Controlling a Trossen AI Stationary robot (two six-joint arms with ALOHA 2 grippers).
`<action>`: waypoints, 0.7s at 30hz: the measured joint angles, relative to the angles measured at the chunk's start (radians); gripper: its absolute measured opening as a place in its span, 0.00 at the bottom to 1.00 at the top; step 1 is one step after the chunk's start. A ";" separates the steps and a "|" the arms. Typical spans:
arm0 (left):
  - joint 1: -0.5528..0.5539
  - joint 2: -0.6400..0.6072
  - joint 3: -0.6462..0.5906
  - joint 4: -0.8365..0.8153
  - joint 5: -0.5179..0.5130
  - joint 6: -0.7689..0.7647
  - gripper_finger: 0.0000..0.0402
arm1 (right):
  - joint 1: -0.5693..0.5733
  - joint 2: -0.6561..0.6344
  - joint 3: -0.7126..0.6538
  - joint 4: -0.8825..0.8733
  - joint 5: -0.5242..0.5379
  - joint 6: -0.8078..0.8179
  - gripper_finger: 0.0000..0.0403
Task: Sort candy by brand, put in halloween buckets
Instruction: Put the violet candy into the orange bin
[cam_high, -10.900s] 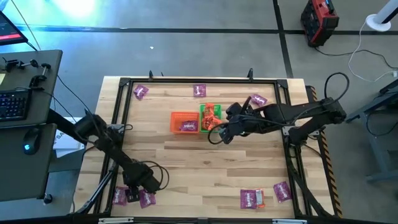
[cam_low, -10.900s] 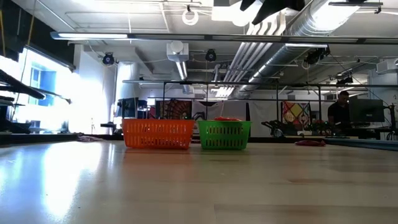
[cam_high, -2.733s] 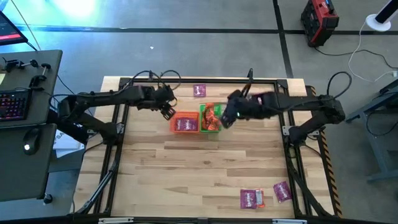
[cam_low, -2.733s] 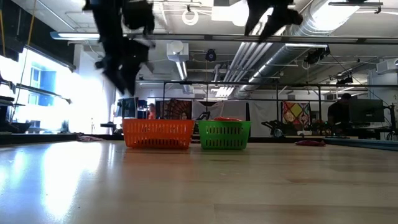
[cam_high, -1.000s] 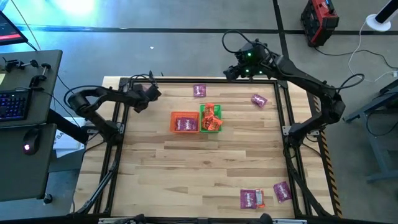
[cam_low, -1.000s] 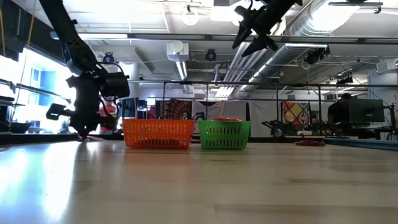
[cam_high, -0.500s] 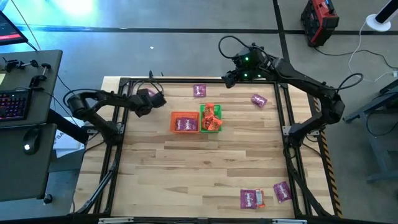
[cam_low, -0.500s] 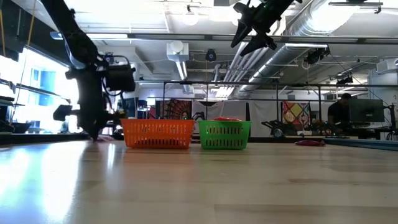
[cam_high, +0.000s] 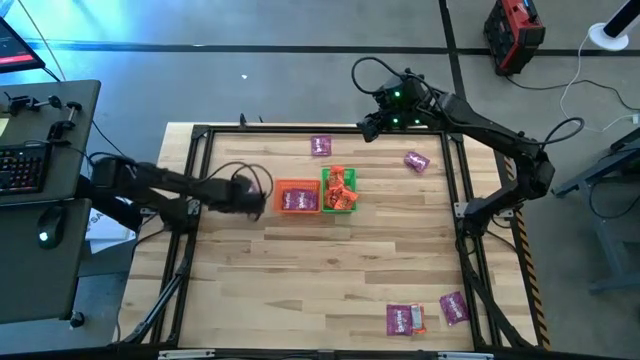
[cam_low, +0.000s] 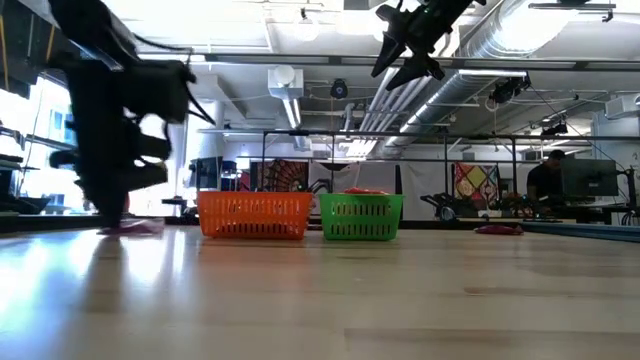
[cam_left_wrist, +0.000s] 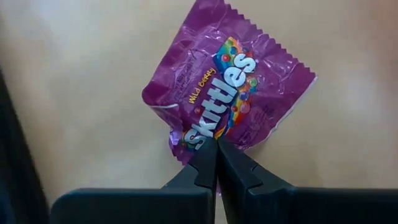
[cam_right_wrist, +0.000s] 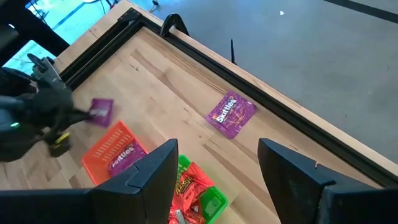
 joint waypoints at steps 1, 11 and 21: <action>-0.030 -0.021 -0.001 -0.018 0.036 0.000 0.00 | 0.000 0.000 0.000 0.000 0.000 0.000 0.54; -0.183 -0.217 0.019 -0.015 0.304 0.064 0.00 | 0.000 0.000 0.000 0.018 0.000 0.000 0.54; -0.102 -0.334 0.142 -0.096 0.345 0.407 0.05 | 0.000 0.000 0.000 0.025 0.000 0.000 0.54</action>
